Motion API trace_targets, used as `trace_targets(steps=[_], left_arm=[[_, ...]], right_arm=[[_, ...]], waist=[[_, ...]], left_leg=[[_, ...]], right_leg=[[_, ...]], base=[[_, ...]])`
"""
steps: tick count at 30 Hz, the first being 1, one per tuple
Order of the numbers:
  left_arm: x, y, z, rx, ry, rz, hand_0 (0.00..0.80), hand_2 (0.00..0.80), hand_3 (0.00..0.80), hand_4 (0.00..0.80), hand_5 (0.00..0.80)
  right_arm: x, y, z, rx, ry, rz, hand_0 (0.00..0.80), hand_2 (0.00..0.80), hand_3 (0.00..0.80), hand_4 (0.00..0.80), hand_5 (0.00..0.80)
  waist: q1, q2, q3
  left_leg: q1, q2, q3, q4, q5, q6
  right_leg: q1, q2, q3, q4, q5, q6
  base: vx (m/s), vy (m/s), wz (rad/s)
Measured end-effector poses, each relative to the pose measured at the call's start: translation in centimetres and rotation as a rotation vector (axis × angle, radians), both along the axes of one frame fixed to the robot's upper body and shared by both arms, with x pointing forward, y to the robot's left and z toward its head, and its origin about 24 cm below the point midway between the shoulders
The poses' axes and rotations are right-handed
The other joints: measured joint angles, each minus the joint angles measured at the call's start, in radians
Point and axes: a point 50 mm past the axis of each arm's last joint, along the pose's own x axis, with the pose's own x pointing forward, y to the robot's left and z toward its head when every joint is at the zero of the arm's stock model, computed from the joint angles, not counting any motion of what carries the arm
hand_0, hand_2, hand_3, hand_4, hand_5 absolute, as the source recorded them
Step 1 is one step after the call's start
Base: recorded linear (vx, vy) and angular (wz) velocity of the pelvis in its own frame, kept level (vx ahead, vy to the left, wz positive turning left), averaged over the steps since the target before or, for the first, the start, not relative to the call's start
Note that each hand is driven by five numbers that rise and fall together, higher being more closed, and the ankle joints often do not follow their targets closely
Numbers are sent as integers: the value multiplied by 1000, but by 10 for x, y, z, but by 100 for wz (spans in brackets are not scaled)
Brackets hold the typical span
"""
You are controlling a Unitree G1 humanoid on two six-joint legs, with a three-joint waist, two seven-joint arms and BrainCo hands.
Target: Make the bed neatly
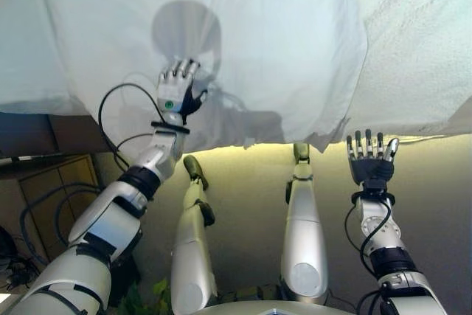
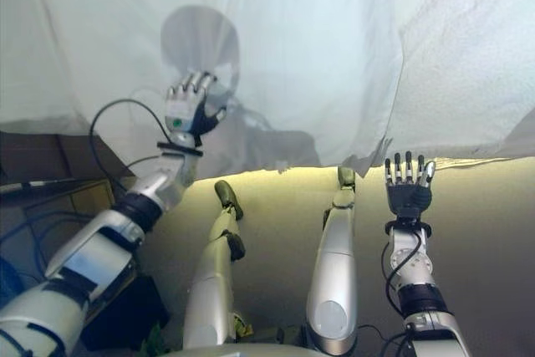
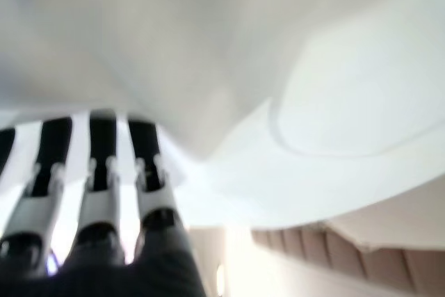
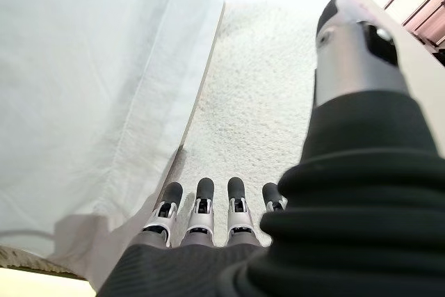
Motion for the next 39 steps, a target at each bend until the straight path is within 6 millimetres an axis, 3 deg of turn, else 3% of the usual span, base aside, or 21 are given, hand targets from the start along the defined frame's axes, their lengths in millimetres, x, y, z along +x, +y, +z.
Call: trace_targets(steps=[3, 6, 9, 10, 11, 14, 18, 24, 28, 30, 34, 39], left_arm=[[-18, -2, -38, -23, 124, 13, 800, 800, 800, 800, 800], [-36, -3, -77, -24, 277, 49, 800, 800, 800, 800, 800], [-55, -13, -107, 40, 422, 1, 800, 800, 800, 800, 800], [-59, -15, -113, 49, 455, -5, 640, 640, 640, 640, 640], [-62, -14, -119, 46, 488, 4, 0, 0, 0, 0, 0], [-68, -7, -129, 41, 540, 33, 0, 0, 0, 0, 0], [-67, -2, -127, 27, 529, 8, 0, 0, 0, 0, 0], [-43, 4, -89, -27, 407, -59, 0, 0, 0, 0, 0], [-22, -8, -47, -119, 306, -148, 0, 0, 0, 0, 0], [-19, -12, -36, -160, 292, -181, 0, 0, 0, 0, 0], [-21, -28, -38, -248, 379, -253, 0, 0, 0, 0, 0], [-31, -59, -51, -625, 663, -368, 0, 0, 0, 0, 0]], right_arm=[[-12, 1, -10, -1, 40, -6, 0, 0, 0, 0, 0], [-10, 9, -12, 1, 67, -30, 0, 0, 0, 0, 0], [-3, 16, -13, 7, 98, -72, 0, 0, 0, 0, 0], [-1, 17, -15, 18, 107, -89, 0, 0, 0, 0, 0], [2, 17, -17, 39, 111, -108, 0, 0, 0, 0, 0], [8, 15, -23, 87, 124, -153, 0, 0, 0, 0, 0], [17, 15, -24, 127, 119, -188, 0, 0, 0, 0, 0], [17, 21, -39, 179, 163, -224, 0, 0, 0, 0, 0], [10, 14, -48, 196, 193, -264, 0, 0, 0, 0, 0], [10, 16, -49, 204, 202, -254, 0, 0, 0, 0, 0], [9, 19, -52, 220, 237, -254, 0, 0, 0, 0, 0], [10, 29, -54, 217, 285, -240, 0, 0, 0, 0, 0]], waist=[[8, -4, 2], [9, -9, 5], [57, -9, 8], [65, -10, 8], [84, -10, 8], [124, -13, 7], [158, -28, -3], [183, -109, -81], [202, -125, -125], [203, -126, -154], [204, -127, -190], [203, -128, -206]], left_leg=[[23, 8, -12, -1, -2, -2], [51, 11, -25, -2, -2, -2], [79, 16, -44, -3, -1, -5], [84, 18, -57, -3, 0, -6], [90, 22, -72, -3, 3, -10], [104, 27, -102, -3, 2, -8], [134, 24, -134, -3, 1, -8], [179, 25, -149, -4, -7, -18], [209, 26, -168, -4, -14, -27], [222, 26, -168, -4, -19, -31], [267, 28, -168, -9, -31, -35], [285, 27, -166, 25, -57, -35]], right_leg=[[42, 6, -20, -14, 2, -1], [88, 9, -36, -32, 5, -4], [141, 12, -63, -47, 7, -6], [159, 13, -78, -52, 7, -8], [181, 17, -96, -58, 6, -10], [228, 20, -138, -63, 0, -18], [300, 21, -177, -86, 0, -18], [385, 30, -200, -133, 3, -15], [444, 39, -216, -165, 5, -15], [463, 40, -218, -178, 7, -15], [517, 43, -225, -204, 9, -15], [544, 42, -219, -203, 8, -16]], base=[[42, -118, 6], [71, -106, 6], [72, -199, 12], [54, -207, 26], [59, -203, 27], [70, -200, 29], [89, -137, 21], [82, -117, 10], [89, -72, 9], [79, -20, 1], [103, 0, 1], [65, 97, -4]])
